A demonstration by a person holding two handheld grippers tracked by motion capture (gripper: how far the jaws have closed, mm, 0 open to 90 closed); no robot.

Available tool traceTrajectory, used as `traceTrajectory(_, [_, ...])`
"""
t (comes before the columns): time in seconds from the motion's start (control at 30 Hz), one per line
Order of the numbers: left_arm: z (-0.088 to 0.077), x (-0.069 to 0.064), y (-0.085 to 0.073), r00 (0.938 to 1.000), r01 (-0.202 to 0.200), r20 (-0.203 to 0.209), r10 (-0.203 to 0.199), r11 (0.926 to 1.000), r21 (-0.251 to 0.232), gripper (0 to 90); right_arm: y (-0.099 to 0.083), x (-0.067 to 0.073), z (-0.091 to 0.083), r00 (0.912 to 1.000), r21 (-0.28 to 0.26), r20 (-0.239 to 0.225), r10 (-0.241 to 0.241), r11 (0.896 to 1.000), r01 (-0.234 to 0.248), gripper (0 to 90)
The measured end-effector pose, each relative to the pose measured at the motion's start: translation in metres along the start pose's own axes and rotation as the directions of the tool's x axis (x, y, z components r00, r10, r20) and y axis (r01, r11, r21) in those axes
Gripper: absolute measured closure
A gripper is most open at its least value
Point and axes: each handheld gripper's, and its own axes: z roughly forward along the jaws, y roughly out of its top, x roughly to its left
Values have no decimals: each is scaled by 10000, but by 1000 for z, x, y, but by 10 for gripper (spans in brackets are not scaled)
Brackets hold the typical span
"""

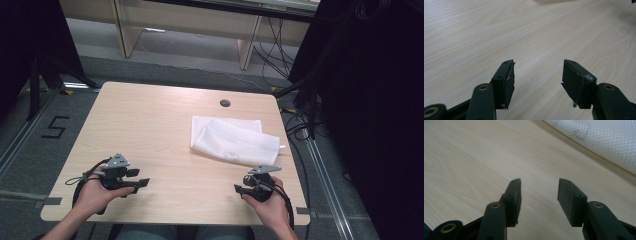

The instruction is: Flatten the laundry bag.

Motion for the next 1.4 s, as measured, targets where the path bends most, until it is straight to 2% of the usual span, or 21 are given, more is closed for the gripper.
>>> traceTrajectory(0.13, [0,0,1,10000,-30,-20,31,9999,119,435,0,0,-1,10000,21,38,-63,10000,62,562])
traceTrajectory(0.27, [1,-1,1,10000,67,-61,-67,10000,69,437,1,-2,-1,9990,20,160,-425,9991,424,593])
traceTrajectory(0.3, [0,-1,1,9999,61,-108,-61,10000,53,437,2,-3,-1,9989,34,185,-434,9991,433,601])
traceTrajectory(0.33, [1,-2,0,9999,54,-126,-55,10000,-47,438,3,-1,0,9999,-66,99,-118,9999,118,606])
traceTrajectory(0.37, [0,-1,1,10000,44,-78,-44,10000,73,438,5,-6,-1,9974,51,225,-691,9976,690,616])
traceTrajectory(0.4, [1,-2,1,9999,86,-64,-85,9999,74,437,6,-2,-2,9999,248,131,-86,9997,83,625])
traceTrajectory(0.43, [2,-2,1,10000,38,-87,-38,10000,22,438,8,-5,1,9990,-36,269,-370,9993,371,638])
traceTrajectory(0.5, [4,-5,1,9999,160,-52,-161,9997,-176,438,12,-7,0,9979,3,351,-541,9985,541,648])
traceTrajectory(0.53, [3,-5,1,9999,-113,8,113,9999,113,439,20,-8,2,9951,-123,619,-773,9969,782,662])
traceTrajectory(0.57, [3,-6,1,9995,-318,54,317,9994,170,439,24,-7,2,9953,-113,670,-704,9974,713,666])
traceTrajectory(0.6, [3,-6,1,9995,-318,54,317,9994,170,439,28,-9,5,9931,-213,793,-863,9959,882,667])
traceTrajectory(0.7, [1,-9,2,9990,-457,27,457,9990,26,439,36,-9,11,9939,112,799,-764,9971,757,660])
traceTrajectory(0.73, [2,-9,2,9991,-405,76,406,9991,-96,439,40,-10,15,9933,40,880,-753,9972,753,652])
traceTrajectory(0.77, [2,-7,3,9980,-617,159,615,9980,129,439,43,-10,17,9931,191,854,-800,9967,787,642])
traceTrajectory(0.93, [7,-7,4,9994,-311,133,312,9995,-26,438,61,-14,29,9881,121,1127,-1045,9945,1038,570])
traceTrajectory(1.0, [6,-6,5,9983,-519,279,512,9983,259,437,67,-16,32,9871,181,1148,-1119,9937,1106,544])
traceTrajectory(1.03, [8,-6,4,9988,-450,208,448,9989,100,436,71,-16,34,9886,256,1133,-996,9949,973,527])
traceTrajectory(1.13, [8,-6,4,9983,-574,148,572,9982,196,435,78,-17,42,9891,433,1063,-1022,9942,981,482])
traceTrajectory(1.2, [8,-6,5,9981,-577,213,573,9981,206,434,84,-19,49,9858,442,1101,-1271,9914,1229,455])
traceTrajectory(1.23, [8,-6,5,9981,-577,213,573,9981,206,434,86,-18,51,9885,487,1072,-1068,9936,1021,445])
traceTrajectory(1.4, [9,-7,5,9983,-561,139,558,9983,179,433,91,-20,65,9875,567,1109,-1123,9927,1065,425])
